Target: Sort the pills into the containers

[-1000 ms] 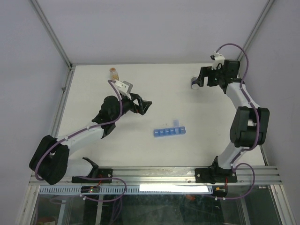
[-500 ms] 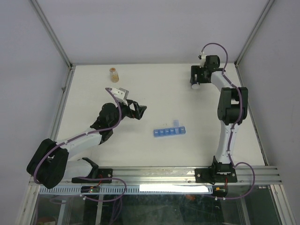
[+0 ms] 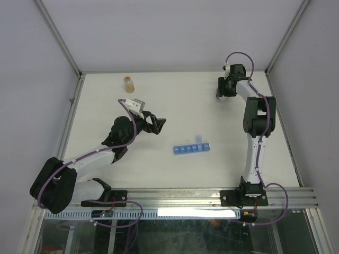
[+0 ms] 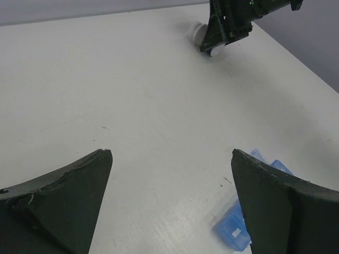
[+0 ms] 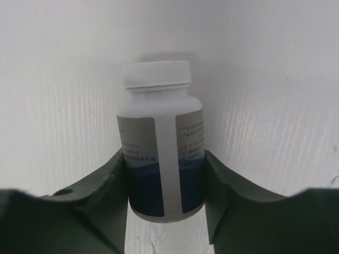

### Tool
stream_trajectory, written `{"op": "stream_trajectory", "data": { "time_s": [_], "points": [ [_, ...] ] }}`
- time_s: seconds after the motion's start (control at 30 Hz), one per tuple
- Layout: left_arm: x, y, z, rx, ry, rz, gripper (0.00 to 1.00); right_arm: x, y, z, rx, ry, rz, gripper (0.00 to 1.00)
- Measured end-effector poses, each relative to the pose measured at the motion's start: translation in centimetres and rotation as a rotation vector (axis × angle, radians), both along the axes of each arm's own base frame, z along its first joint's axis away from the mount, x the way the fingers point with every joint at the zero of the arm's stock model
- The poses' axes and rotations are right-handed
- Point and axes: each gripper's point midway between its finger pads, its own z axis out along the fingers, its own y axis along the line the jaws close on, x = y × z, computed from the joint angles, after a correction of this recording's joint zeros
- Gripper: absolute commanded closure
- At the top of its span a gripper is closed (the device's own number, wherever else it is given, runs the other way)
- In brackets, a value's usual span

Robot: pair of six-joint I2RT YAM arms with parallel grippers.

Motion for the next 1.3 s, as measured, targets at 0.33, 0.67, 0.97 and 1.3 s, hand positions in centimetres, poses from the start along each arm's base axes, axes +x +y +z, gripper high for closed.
{"op": "stream_trajectory", "data": {
  "time_s": [0.33,0.67,0.97,1.3],
  "points": [
    [-2.0,-0.8,1.4,-0.059,-0.044,-0.092,0.01,-4.8,1.6,1.4,0.090,0.025,0.140,1.00],
    [-8.6,-3.1,10.2,-0.394,-0.166,-0.416,0.01,-16.4,6.7,20.5,0.368,-0.376,0.466,1.00],
    [-12.3,-4.9,14.6,-0.525,-0.211,-0.656,0.08,-28.2,12.5,26.3,0.659,-0.589,0.903,1.00],
    [-12.5,-9.7,18.0,-0.418,-0.316,-0.666,0.05,-33.8,15.4,25.7,0.771,-0.572,1.173,1.00]
  ]
}}
